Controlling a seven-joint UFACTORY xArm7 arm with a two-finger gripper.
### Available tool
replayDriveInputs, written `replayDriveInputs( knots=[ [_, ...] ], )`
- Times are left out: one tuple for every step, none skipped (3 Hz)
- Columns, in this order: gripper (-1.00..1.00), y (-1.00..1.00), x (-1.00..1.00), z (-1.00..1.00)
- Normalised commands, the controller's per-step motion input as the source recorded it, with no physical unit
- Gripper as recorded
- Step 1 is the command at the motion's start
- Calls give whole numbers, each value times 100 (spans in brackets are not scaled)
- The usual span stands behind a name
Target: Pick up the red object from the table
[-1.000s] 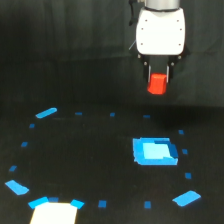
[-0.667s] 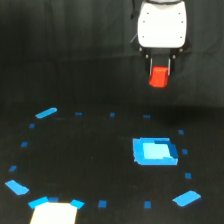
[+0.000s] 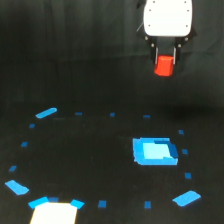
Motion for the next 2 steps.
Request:
replayDriveInputs(
  knots=[
    [-100,-10,16,17],
    [-100,-17,21,7]
  ],
)
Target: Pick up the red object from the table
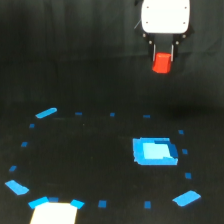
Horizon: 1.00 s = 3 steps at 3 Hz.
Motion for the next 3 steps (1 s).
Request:
replayDriveInputs(
  knots=[
    [-97,-6,3,23],
    [-100,8,15,52],
    [-93,-4,2,17]
  ],
)
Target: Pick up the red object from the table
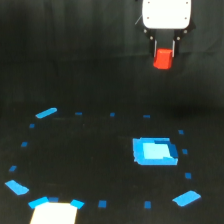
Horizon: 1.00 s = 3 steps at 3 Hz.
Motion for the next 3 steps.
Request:
replayDriveInputs(
  knots=[
    [-100,-10,1,4],
    [-100,-10,-11,23],
    [-97,-15,-2,30]
  ],
)
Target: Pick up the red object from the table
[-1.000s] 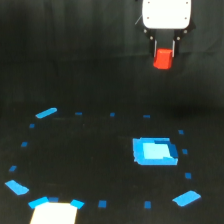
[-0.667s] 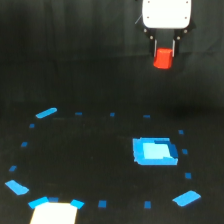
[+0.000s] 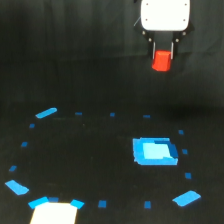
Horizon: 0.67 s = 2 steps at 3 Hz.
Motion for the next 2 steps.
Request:
replayDriveInputs(
  knots=[
    [-100,-5,7,18],
    [-100,-17,2,29]
  ],
)
